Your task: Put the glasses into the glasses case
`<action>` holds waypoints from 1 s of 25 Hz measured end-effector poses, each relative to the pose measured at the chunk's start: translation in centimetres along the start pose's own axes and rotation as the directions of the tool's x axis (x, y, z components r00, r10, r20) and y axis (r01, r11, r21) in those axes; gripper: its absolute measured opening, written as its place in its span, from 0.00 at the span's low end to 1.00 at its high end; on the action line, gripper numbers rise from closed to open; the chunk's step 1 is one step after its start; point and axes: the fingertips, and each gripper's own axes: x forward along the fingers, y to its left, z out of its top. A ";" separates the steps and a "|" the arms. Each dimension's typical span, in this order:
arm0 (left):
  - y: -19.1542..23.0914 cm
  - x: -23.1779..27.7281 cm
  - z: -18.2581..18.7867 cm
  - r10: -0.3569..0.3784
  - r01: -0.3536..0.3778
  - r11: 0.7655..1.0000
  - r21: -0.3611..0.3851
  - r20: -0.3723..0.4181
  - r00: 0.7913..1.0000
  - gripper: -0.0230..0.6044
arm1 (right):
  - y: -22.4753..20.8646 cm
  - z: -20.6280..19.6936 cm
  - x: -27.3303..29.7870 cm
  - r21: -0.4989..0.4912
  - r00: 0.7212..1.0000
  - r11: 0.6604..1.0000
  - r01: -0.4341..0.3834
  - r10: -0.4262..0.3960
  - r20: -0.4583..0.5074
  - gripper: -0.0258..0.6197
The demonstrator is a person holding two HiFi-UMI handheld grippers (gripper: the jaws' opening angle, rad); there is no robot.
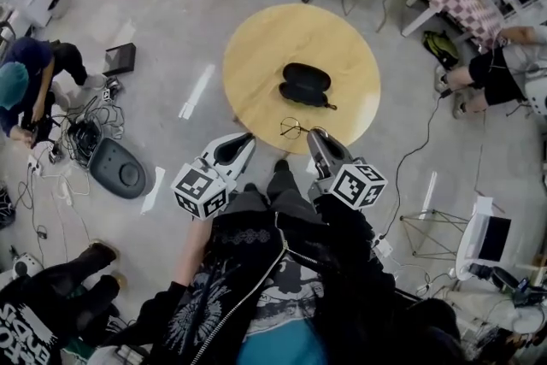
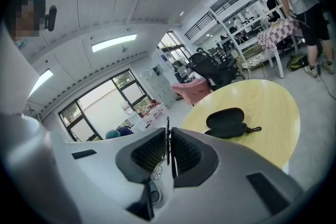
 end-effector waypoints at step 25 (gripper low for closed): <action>14.0 20.0 -12.7 0.086 -0.227 0.946 -0.233 -0.494 0.865 0.31 | -17.3 4.3 6.3 0.196 0.998 0.980 0.031 -0.018 -0.067 0.13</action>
